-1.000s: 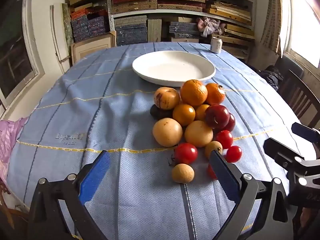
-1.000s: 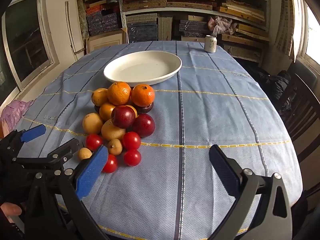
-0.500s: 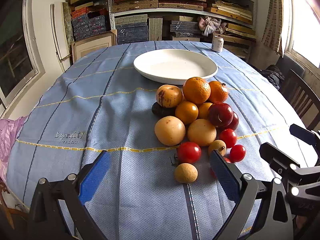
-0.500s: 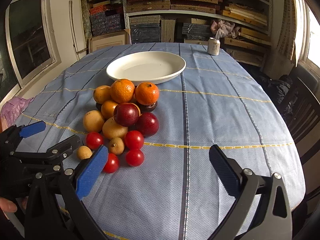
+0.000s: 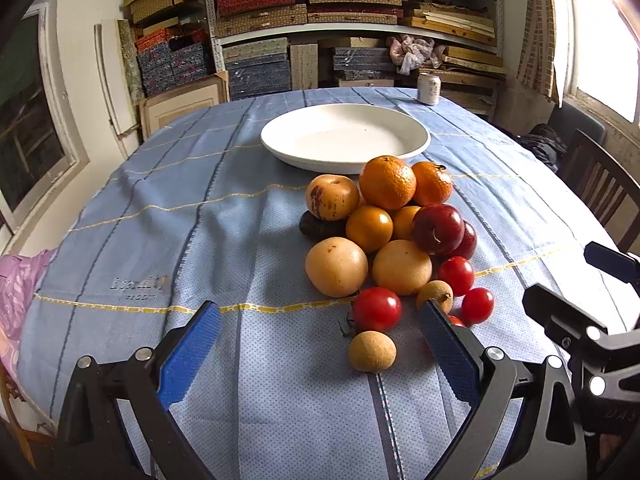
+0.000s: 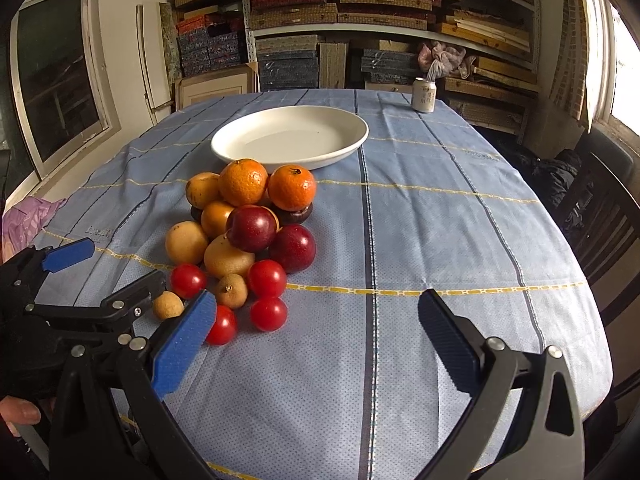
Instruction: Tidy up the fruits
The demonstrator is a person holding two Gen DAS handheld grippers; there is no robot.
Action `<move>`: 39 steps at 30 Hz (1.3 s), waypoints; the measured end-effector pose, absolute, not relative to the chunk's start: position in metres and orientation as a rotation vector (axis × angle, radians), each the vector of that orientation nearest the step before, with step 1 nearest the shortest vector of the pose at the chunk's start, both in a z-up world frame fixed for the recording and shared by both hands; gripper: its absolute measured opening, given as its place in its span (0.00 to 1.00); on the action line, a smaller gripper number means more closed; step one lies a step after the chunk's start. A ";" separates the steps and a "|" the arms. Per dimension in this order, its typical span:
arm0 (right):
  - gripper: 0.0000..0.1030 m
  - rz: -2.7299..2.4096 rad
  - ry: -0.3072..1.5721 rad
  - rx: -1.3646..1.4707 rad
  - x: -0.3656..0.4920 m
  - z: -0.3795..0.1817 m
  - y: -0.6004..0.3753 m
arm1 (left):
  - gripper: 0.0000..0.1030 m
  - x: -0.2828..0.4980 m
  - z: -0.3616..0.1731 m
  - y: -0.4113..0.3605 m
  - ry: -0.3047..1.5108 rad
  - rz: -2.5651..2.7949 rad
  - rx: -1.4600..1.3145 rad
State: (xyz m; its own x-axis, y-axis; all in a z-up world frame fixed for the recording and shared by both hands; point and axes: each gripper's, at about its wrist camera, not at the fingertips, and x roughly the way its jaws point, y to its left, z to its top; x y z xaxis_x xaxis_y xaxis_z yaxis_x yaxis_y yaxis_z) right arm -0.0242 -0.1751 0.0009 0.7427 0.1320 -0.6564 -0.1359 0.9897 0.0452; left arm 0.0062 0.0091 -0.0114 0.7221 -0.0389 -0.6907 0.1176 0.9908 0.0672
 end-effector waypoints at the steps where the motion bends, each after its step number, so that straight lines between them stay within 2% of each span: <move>1: 0.96 0.150 0.708 -0.012 -0.025 0.001 -0.175 | 0.97 0.006 -0.012 0.009 0.760 -0.090 0.104; 15: 0.96 0.164 0.659 -0.053 -0.028 0.003 -0.171 | 0.97 0.006 -0.006 0.007 0.720 -0.019 0.112; 21: 0.96 0.180 0.657 0.005 -0.029 0.006 -0.178 | 0.97 0.004 -0.006 0.012 0.734 -0.033 0.067; 39: 0.96 0.095 0.670 -0.089 -0.024 0.000 -0.170 | 0.97 0.009 -0.013 0.010 0.751 -0.020 0.097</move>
State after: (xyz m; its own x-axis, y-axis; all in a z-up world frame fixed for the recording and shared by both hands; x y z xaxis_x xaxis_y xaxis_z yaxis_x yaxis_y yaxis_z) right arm -0.0238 -0.1701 0.0001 0.7797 0.0589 -0.6234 -0.1161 0.9919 -0.0516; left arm 0.0086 0.0101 -0.0131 0.7310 0.0163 -0.6821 0.0531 0.9953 0.0807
